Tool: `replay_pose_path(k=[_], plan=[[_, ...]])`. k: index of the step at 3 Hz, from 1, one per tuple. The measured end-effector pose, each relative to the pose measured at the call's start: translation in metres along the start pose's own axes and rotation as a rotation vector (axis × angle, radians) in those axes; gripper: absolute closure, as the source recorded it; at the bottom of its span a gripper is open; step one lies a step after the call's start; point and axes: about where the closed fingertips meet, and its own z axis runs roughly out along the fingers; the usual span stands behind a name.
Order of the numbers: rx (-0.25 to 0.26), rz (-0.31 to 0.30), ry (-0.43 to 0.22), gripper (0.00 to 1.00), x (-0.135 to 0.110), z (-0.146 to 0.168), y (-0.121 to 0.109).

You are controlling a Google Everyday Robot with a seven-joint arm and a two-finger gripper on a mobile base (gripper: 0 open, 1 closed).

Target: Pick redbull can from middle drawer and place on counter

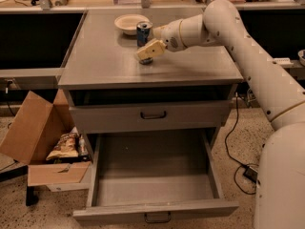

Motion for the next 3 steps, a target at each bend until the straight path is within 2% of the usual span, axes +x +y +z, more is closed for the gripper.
replay_pose_path(k=[1, 2, 3], plan=[[0.0, 0.0, 0.0, 0.0, 0.0, 0.0, 0.0], [0.018, -0.023, -0.047, 0.0, -0.017, -0.016, 0.002], [0.07, -0.106, -0.093, 0.0, -0.05, -0.043, 0.01]])
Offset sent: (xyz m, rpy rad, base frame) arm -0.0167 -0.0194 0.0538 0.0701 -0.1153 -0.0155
